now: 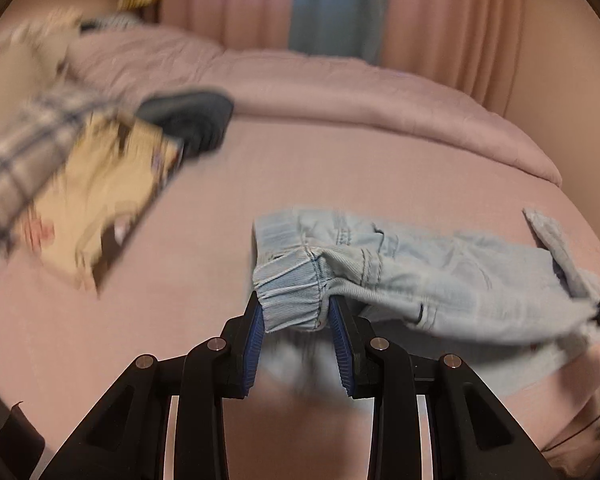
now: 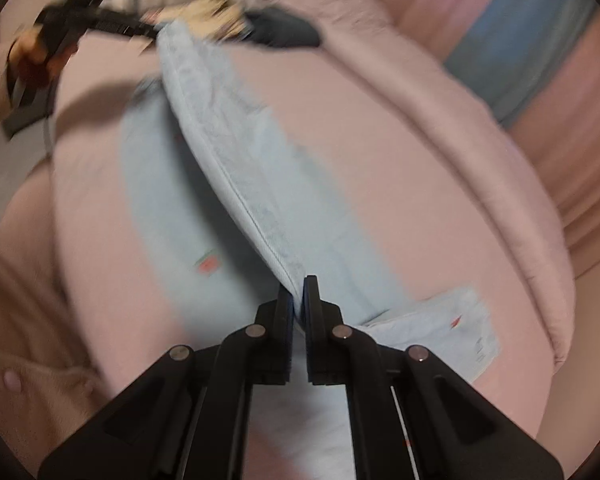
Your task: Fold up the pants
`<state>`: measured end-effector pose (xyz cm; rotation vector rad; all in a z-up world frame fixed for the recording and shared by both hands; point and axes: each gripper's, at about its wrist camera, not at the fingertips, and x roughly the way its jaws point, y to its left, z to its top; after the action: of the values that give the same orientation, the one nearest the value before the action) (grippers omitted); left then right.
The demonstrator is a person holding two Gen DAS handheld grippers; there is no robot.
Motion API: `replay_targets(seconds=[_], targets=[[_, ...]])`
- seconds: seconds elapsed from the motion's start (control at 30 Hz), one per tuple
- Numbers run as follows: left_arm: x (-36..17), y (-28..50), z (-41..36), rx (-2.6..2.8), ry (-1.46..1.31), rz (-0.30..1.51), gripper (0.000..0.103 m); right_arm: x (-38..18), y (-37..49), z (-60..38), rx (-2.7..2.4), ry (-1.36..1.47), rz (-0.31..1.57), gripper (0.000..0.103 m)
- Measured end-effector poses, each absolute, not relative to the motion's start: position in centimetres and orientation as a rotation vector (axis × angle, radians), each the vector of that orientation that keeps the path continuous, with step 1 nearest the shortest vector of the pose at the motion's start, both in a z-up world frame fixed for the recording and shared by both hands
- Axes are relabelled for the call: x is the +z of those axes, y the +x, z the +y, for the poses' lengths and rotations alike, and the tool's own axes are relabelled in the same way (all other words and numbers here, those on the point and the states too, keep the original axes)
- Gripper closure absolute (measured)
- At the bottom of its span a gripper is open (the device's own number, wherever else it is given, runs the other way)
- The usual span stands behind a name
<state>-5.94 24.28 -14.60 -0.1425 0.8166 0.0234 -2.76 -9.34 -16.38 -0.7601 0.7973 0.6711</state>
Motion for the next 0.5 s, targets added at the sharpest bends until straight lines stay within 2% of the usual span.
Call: replay_targets(seconds=[0.2, 0.37, 0.5], targets=[[-17.3, -5.7, 24.6, 0.048, -0.192, 0.864, 0.070, -21.5, -3.5, -7.8, 0.702, -0.824, 0.875, 0.098], [-17.3, -5.9, 24.3, 0.037, -0.162, 0.862, 0.070, -21.7, -2.8, -7.3, 0.688, -0.848, 0.860, 0.098], [-18.0, -6.6, 24.9, 0.032, -0.192, 0.941, 0.067, -21.7, -1.8, -7.5, 0.693, -0.807, 0.902, 0.095]])
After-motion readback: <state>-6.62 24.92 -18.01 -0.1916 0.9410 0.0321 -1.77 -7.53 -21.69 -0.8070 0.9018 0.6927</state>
